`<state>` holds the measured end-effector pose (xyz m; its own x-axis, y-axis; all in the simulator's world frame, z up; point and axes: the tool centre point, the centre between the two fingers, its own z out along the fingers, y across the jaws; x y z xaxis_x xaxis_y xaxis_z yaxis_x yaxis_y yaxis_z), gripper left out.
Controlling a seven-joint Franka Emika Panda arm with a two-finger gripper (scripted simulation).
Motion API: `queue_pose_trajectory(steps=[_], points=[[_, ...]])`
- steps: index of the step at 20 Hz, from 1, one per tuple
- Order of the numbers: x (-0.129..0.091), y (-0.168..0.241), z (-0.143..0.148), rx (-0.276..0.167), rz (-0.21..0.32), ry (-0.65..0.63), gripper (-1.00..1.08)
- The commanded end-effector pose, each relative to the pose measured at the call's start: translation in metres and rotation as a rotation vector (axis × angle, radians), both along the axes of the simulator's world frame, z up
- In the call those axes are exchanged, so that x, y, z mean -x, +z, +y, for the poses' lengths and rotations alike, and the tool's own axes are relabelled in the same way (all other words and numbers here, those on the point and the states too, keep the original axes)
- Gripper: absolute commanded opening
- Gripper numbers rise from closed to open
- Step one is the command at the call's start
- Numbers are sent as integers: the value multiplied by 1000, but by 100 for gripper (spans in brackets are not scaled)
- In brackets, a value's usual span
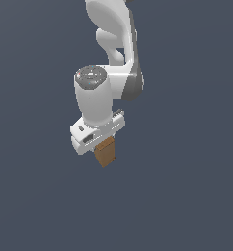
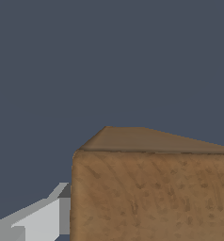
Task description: Pick up the object and move it to a goal position.
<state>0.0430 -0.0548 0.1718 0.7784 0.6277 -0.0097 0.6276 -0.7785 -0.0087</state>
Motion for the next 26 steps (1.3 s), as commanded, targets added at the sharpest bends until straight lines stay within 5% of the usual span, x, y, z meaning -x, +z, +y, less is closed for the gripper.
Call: queue_pose_trajectory(steps=[1,26], points=[[0,25,7,1,-12,1,-100],[32,279,104,1,-13,1,-100]])
